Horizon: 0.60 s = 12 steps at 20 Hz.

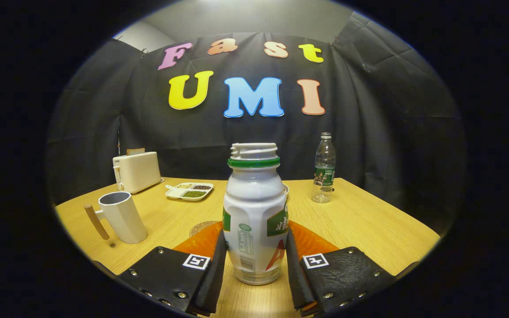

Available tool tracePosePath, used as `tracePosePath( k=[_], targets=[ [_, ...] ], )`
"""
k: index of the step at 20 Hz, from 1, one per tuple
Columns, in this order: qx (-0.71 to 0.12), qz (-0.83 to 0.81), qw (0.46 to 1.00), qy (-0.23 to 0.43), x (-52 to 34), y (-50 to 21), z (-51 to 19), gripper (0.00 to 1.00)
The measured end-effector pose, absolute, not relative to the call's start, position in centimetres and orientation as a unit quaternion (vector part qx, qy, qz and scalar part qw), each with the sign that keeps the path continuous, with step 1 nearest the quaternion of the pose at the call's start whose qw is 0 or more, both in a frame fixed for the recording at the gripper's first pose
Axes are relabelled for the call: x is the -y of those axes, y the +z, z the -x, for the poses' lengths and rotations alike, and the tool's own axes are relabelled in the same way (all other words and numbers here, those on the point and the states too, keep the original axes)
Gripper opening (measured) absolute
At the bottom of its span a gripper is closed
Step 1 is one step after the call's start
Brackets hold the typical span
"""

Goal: Take the bottle from table, then pour the juice into the cup, finally place the bottle on the coaster

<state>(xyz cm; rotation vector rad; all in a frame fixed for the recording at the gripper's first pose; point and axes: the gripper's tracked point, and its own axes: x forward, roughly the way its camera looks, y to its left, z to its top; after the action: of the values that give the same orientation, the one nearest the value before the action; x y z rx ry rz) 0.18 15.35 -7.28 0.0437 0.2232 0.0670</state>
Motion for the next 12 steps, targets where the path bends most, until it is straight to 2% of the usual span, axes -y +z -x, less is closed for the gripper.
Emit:
tracePosePath(
  k=[12],
  targets=[
    [-0.096,0.075,0.993,0.009,-16.0,-4.7,-0.9,0.62]
  ],
)
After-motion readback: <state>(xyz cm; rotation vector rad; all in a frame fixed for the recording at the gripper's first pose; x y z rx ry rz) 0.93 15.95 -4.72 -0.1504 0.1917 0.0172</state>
